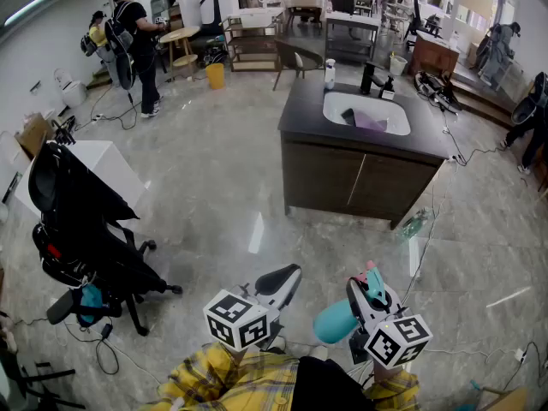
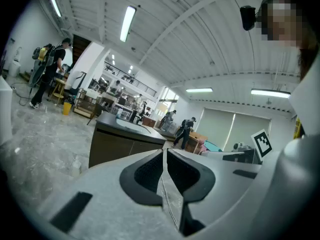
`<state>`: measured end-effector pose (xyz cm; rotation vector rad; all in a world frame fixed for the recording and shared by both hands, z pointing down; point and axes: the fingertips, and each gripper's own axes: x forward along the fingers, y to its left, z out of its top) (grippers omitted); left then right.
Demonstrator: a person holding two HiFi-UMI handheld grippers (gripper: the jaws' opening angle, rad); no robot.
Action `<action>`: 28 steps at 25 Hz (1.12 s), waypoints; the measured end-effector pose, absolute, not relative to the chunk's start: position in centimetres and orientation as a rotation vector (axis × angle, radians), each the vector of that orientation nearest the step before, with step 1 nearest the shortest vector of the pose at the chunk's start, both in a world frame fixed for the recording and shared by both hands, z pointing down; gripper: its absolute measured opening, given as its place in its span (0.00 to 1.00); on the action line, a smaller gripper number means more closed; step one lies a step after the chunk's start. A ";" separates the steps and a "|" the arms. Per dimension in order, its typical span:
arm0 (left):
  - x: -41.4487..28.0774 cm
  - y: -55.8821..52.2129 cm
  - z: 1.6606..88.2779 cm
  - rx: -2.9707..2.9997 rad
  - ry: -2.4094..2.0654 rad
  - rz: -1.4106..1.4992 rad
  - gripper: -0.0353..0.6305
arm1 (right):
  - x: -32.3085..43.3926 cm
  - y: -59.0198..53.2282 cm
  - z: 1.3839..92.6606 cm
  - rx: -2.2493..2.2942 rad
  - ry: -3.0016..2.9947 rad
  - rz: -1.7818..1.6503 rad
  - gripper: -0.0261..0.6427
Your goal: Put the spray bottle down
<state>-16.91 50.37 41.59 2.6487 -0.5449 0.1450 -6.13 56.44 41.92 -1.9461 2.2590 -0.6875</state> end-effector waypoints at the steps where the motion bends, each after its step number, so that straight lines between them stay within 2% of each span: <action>1: -16.8 50.4 41.7 2.652 -0.539 0.149 0.09 | -6.1 56.3 42.0 -1.948 2.263 -0.689 0.19; 15: -18.7 46.9 42.5 2.647 -0.478 0.172 0.09 | -8.2 52.8 42.7 -1.975 2.202 -0.744 0.18; 28: -22.7 42.9 44.0 2.653 -0.437 0.190 0.09 | -13.3 47.7 43.5 -2.038 2.241 -0.699 0.18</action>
